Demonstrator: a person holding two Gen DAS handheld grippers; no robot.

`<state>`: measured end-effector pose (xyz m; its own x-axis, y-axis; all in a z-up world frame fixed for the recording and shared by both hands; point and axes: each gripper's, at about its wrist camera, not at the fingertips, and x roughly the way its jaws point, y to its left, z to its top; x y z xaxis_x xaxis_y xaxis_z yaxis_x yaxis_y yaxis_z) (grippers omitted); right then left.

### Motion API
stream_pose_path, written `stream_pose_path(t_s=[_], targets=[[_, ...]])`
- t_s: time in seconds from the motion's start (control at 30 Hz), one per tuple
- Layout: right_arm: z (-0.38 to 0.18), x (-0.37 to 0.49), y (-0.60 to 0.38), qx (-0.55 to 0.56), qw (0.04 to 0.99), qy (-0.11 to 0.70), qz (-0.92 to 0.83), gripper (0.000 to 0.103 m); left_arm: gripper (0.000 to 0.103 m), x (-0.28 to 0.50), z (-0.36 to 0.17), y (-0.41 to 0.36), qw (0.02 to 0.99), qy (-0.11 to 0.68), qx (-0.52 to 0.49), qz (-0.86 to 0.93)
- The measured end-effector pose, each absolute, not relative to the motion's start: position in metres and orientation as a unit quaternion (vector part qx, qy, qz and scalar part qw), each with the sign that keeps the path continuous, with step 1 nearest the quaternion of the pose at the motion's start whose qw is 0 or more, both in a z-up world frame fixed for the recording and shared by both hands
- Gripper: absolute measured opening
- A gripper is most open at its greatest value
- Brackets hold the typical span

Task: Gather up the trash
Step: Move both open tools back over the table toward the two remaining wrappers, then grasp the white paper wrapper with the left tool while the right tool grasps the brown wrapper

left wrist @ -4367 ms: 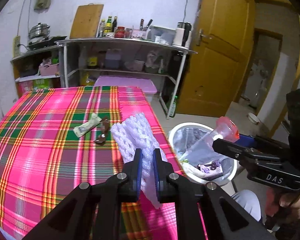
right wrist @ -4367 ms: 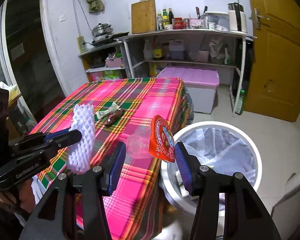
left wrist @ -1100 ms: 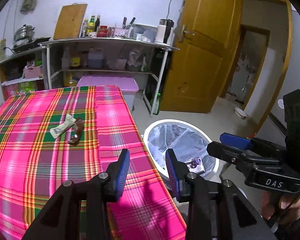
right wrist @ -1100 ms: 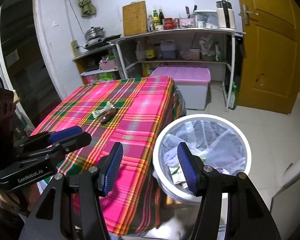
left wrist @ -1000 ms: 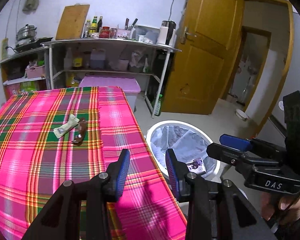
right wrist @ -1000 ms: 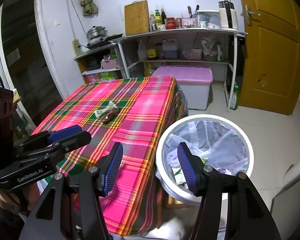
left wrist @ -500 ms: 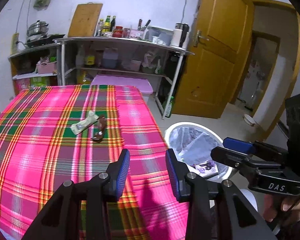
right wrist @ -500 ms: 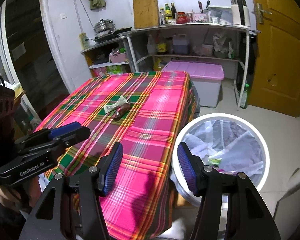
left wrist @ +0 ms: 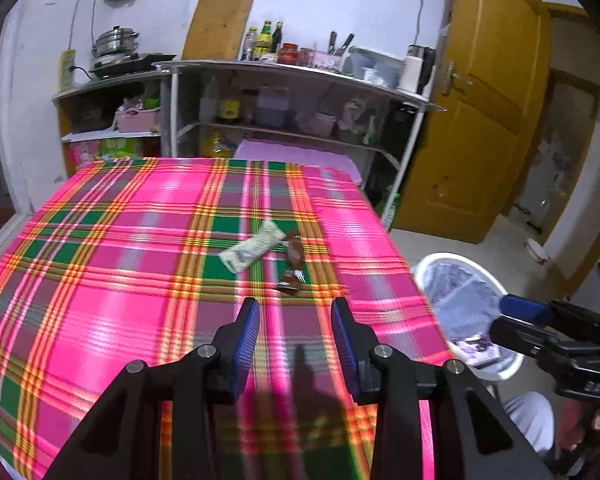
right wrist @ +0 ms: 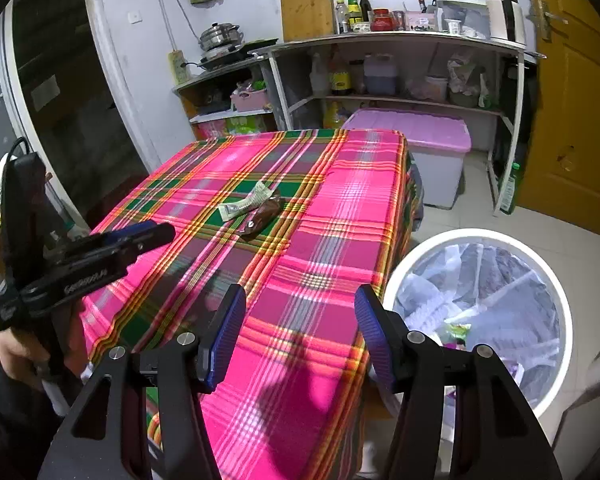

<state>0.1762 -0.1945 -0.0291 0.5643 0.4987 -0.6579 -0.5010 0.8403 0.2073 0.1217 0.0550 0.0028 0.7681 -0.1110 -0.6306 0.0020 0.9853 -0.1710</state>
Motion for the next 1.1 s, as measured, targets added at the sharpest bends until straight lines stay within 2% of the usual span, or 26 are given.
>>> stream_pose_path(t_s=[0.33,0.93,1.0,1.07,1.1], targets=[[-0.034,0.195,-0.179,-0.006,0.880,0.381,0.285,0.058,0.037,0.170,-0.010,0.080,0.932,0.359,-0.046,-0.025],[-0.048,0.228,-0.159,-0.010,0.873,0.401,0.277,0.058,0.036,0.257,-0.060,0.074,0.900,0.432,0.021,-0.055],[-0.049,0.231,-0.157,-0.009,0.872,0.404,0.277,0.058,0.032,0.256,-0.063,0.073,0.901,0.430,0.025,-0.052],[-0.048,0.235,-0.153,-0.009,0.871,0.405,0.279,0.058,0.015,0.253,-0.061,0.075,0.902,0.427,0.016,-0.055],[-0.047,0.236,-0.151,-0.009,0.870,0.405,0.281,0.058,0.014,0.250,-0.060,0.077,0.903,0.426,0.008,-0.053]])
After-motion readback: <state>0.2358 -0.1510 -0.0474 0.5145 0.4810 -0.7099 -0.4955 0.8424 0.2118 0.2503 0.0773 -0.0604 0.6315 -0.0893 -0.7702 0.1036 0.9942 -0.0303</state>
